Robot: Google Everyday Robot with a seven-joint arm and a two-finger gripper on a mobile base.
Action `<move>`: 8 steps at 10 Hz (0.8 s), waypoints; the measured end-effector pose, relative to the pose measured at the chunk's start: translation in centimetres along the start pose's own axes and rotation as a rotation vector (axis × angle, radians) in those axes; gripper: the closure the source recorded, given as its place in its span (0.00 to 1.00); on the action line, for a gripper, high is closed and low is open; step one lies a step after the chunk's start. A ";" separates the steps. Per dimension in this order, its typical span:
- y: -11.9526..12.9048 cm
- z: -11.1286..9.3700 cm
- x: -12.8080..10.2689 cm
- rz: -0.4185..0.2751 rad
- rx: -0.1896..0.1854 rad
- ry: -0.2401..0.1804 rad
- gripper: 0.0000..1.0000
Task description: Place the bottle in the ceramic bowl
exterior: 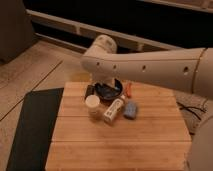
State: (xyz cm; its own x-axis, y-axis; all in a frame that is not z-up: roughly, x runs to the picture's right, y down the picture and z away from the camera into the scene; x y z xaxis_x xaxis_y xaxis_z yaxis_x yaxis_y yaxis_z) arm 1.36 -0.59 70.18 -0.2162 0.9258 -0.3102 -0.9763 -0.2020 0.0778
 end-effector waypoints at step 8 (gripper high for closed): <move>-6.3 7.6 3.5 0.115 -0.148 0.093 0.35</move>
State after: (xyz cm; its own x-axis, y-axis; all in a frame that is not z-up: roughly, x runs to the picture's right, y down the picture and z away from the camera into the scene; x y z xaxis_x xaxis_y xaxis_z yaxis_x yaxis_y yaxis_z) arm 6.83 6.33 75.81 -0.3200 0.8616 -0.3940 -0.9342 -0.3563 -0.0204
